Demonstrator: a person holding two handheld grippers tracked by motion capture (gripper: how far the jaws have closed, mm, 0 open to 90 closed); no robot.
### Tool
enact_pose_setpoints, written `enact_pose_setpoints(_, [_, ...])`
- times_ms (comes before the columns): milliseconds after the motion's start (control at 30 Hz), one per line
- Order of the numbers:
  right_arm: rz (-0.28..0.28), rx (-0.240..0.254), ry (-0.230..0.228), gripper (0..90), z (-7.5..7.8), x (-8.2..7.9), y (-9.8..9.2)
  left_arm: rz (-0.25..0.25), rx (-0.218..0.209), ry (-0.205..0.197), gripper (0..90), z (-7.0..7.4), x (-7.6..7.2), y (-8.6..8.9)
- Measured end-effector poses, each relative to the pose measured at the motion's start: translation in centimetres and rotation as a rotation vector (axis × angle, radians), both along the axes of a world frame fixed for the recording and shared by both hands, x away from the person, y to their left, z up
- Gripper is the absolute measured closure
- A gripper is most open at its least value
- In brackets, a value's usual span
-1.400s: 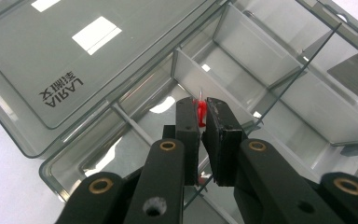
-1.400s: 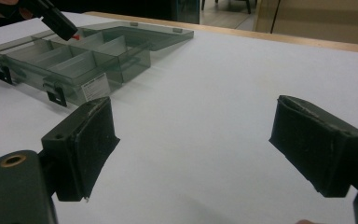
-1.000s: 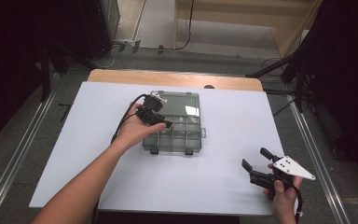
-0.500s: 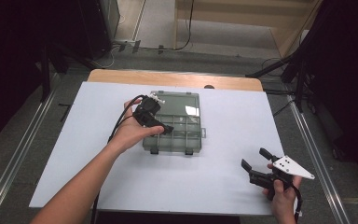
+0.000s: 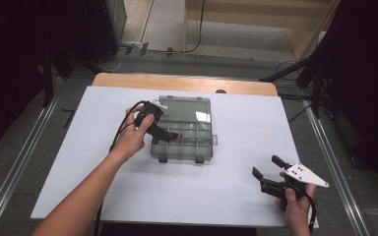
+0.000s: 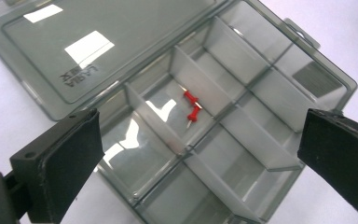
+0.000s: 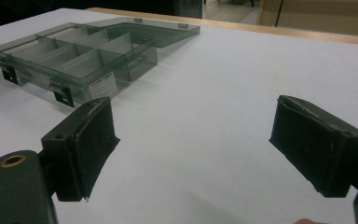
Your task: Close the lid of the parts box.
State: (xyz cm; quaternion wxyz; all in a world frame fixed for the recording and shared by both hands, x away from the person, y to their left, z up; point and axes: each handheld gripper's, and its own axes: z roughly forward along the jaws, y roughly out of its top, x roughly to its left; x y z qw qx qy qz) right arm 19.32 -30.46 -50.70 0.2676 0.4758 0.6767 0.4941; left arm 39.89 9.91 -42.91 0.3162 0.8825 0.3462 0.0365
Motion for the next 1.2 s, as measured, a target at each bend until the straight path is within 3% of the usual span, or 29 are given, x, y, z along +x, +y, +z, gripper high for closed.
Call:
enact_pose_setpoints(233, [0.007,-0.006,0.005,14.2,0.1,0.3,0.6,0.033,-0.054,-0.014,0.0,0.0,0.1,0.8])
enact_pose_setpoints(400, [0.019,-0.013,0.005,14.2,0.4,0.7,1.3,0.046,-0.024,-0.061,0.0,-0.3,0.0,0.9])
enact_pose_setpoints(600, [0.019,-0.016,0.011,14.2,0.8,1.6,1.9,0.084,-0.045,-0.107,0.0,-0.8,0.4,1.6])
enact_pose_setpoints(733, [0.024,-0.015,0.017,14.2,1.2,2.3,2.4,0.082,-0.061,-0.103,0.0,-1.0,0.8,2.0])
enact_pose_setpoints(1067, [0.030,-0.011,0.031,14.2,2.0,4.3,3.6,0.138,-0.102,-0.076,0.0,-1.8,1.9,2.7])
enact_pose_setpoints(1200, [0.040,-0.009,0.035,14.2,2.3,5.2,4.4,0.152,-0.107,-0.091,0.0,-2.1,2.2,2.8])
